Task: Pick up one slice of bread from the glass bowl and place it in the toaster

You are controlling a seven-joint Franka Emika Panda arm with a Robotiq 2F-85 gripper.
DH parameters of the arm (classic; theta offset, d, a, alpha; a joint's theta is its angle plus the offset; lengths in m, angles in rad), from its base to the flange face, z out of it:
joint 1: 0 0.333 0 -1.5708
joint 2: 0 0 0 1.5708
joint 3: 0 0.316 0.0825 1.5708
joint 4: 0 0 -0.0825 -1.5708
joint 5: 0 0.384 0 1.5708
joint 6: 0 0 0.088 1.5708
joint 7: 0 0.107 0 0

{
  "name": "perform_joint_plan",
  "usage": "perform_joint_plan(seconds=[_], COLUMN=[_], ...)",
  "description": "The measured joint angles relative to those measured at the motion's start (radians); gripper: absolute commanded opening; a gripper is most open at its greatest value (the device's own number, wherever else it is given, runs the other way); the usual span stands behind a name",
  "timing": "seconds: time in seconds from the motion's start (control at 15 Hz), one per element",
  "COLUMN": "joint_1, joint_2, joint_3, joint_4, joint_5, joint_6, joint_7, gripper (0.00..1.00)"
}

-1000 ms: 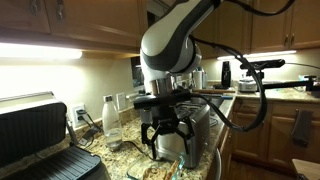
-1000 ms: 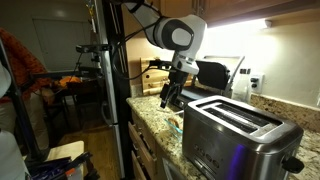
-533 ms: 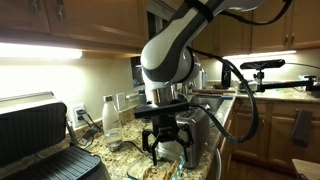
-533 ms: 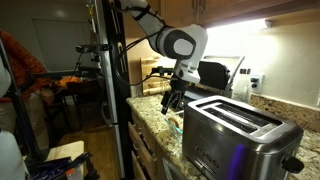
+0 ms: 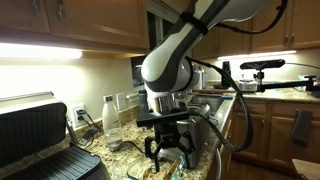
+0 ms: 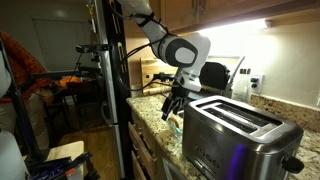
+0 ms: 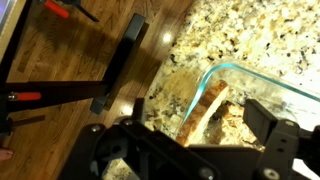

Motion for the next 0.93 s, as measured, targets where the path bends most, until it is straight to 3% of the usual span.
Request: perform_joint_plan(seconds=[0.93], joint_1=[0.000], joint_2=[0.047], joint_3=[-0.031], joint_4=[0.044], joint_5=[0.001], joint_6=[-0.005], joint_7=[0.005], gripper=[1.00])
